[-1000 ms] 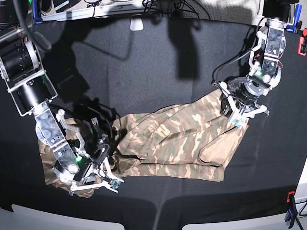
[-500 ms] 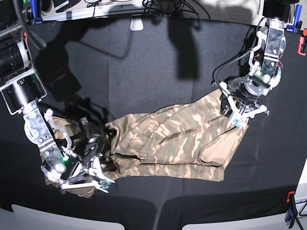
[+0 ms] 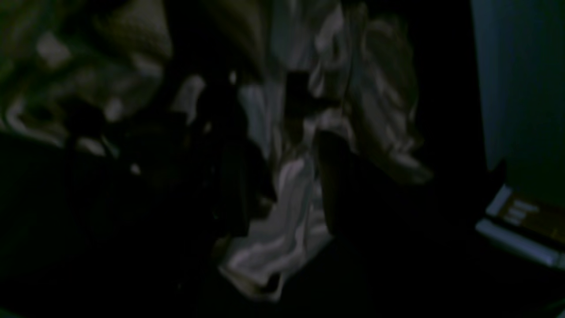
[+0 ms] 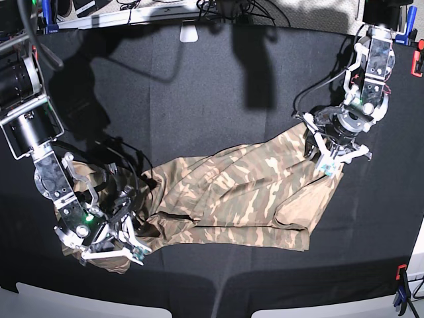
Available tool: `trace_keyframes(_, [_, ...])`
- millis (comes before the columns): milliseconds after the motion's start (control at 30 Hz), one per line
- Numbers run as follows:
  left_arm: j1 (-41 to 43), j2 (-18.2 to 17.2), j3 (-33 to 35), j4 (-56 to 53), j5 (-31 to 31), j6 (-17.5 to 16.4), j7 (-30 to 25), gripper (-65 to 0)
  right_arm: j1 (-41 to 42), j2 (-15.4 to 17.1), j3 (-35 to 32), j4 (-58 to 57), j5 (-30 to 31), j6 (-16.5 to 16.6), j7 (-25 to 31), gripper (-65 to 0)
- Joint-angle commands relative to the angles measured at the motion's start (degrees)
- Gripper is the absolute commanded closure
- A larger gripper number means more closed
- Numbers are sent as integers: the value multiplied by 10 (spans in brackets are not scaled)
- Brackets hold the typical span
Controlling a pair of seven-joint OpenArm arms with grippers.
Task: Layout the t-shirt on the table in an organized manner, then fold the t-shirt properly
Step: 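Grasp the bunched shirt edge with the right gripper and tug it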
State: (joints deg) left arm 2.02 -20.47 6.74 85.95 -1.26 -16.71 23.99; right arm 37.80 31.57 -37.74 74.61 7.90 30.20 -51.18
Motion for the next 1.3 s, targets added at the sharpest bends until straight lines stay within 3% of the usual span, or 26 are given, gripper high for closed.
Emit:
trace_keyframes(0, [-9,-3,-3,9,-3,3,-13,-196,20,5,7,5,-3,-4,19,-240])
trace_keyframes(267, [-9,-3,-3,9,-3,3,-13,-196,20,0,7,-46,-2,-4,78,-239])
trace_keyframes(433, [-9,-3,-3,9,-3,3,-13,-196,20,-14,7,-87,-5,-3,102,-160])
trace_keyframes(533, [-9,-3,-3,9,-3,3,-13,-196,20,-28,7,-92,-7,-4,109,-159])
trace_keyframes(667, [-9,-3,-3,9,-3,3,-13,-196,21,-52,7,-92,-58,-4,125,-159])
trace_keyframes(833, [-9,-3,-3,9,-3,3,-13,-196,21,-74,7,-92,-108,-9,124,-154])
trace_keyframes(933, [-9,-3,-3,9,-3,3,-13,-196,22,-74,7,-92,-123,-18,121,-72])
trace_keyframes(1133, [-9,-3,-3,9,-3,3,-13,-196,33,-71,7,-91,-124,-19,86,0])
trace_keyframes(1267, [-9,-3,-3,9,-3,3,-13,-196,45,-71,7,-90,-124,-19,64,0])
